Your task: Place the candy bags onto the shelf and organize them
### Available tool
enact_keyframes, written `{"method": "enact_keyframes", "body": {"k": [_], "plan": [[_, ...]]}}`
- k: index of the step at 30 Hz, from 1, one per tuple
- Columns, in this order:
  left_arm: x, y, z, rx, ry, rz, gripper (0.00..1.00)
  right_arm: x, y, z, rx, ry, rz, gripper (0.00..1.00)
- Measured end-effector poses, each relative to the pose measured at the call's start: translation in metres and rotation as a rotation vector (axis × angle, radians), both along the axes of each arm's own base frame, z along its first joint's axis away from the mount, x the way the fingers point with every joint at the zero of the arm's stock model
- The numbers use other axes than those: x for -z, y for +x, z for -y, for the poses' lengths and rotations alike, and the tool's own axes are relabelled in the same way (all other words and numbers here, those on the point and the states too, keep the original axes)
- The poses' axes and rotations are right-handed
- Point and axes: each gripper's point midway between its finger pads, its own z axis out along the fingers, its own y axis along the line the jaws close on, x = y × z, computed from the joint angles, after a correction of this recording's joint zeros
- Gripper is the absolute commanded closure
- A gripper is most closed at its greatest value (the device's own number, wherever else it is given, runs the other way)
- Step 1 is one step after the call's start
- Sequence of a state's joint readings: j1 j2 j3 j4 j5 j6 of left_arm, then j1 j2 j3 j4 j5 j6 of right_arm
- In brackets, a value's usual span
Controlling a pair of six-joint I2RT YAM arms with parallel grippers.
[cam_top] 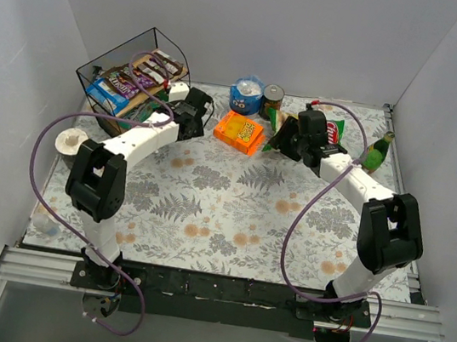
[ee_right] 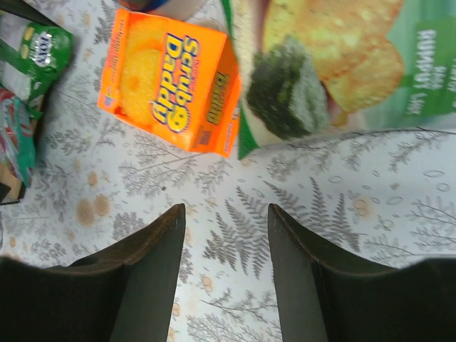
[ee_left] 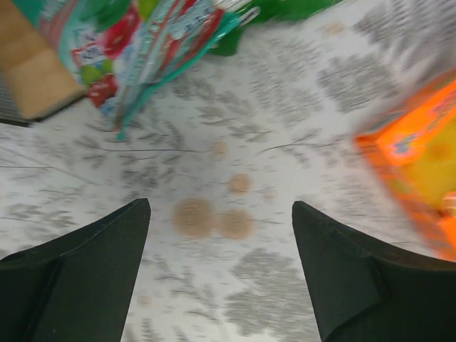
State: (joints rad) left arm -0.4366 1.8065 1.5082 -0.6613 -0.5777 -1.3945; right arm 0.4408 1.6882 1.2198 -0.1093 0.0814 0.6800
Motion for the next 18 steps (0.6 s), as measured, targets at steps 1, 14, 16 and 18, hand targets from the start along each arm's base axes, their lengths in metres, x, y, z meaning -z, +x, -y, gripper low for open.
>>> {"method": "enact_keyframes", "body": {"k": [1, 14, 16, 18], "plan": [[0.01, -0.006, -0.008, 0.026, 0.078, -0.038, 0.21, 0.004, -0.003, 0.006, -0.001, -0.002, -0.012, 0.44], [0.014, 0.006, -0.065, 0.345, 0.689, -0.119, 0.21, 0.037, -0.03, 0.02, -0.073, 0.002, -0.119, 0.48], [0.01, 0.016, -0.063, 0.385, 0.705, -0.094, 0.4, 0.039, -0.032, 0.02, -0.079, 0.002, -0.126, 0.48], [0.008, 0.025, -0.063, 0.418, 0.718, -0.074, 0.48, 0.041, -0.033, 0.021, -0.081, 0.003, -0.13, 0.48]]}}
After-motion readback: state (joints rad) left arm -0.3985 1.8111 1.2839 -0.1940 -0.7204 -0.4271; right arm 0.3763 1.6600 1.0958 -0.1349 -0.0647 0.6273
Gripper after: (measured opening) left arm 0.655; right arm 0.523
